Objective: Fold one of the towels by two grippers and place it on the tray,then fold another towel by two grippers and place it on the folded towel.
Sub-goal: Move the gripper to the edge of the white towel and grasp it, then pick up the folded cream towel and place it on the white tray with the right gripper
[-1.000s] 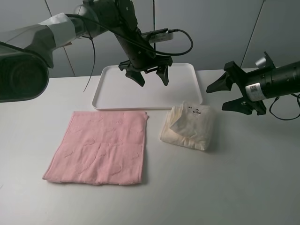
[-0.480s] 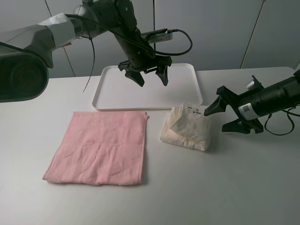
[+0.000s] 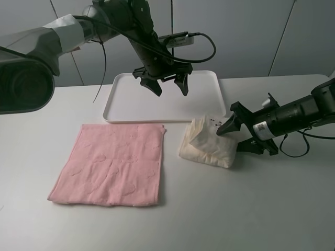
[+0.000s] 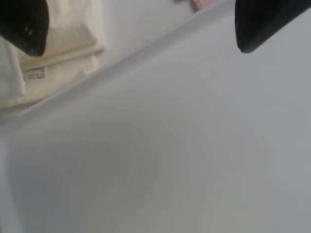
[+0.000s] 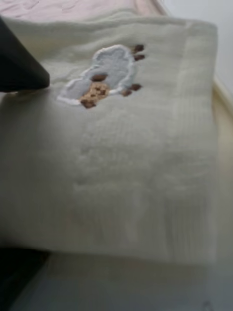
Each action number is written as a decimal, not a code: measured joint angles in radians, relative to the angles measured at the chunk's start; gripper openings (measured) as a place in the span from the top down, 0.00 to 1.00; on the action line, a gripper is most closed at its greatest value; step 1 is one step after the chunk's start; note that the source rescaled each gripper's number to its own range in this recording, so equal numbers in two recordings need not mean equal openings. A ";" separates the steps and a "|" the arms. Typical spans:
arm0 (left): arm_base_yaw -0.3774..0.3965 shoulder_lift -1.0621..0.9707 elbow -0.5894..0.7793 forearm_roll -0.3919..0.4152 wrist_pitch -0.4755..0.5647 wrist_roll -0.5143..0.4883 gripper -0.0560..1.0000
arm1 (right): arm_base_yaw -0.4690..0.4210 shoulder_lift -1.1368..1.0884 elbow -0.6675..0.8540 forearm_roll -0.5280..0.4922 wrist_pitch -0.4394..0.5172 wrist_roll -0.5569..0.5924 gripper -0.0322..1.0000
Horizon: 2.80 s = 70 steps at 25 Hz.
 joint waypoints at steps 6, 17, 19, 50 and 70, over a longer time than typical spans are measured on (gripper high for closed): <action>0.000 0.000 0.000 0.000 0.000 0.002 0.02 | 0.077 0.002 -0.002 0.012 -0.102 -0.024 0.68; 0.028 0.000 0.000 -0.197 0.000 0.140 0.02 | 0.081 -0.040 0.002 0.006 -0.083 -0.065 0.88; 0.050 -0.008 0.000 -0.222 0.000 0.166 0.02 | 0.081 -0.089 0.002 0.004 -0.076 -0.072 0.88; 0.347 -0.723 0.888 -0.157 -0.171 0.530 0.02 | 0.151 0.387 -1.107 -0.098 0.363 0.403 0.88; 0.347 -0.723 0.888 -0.172 -0.171 0.553 0.02 | 0.151 0.549 -1.121 -0.209 0.238 0.380 0.03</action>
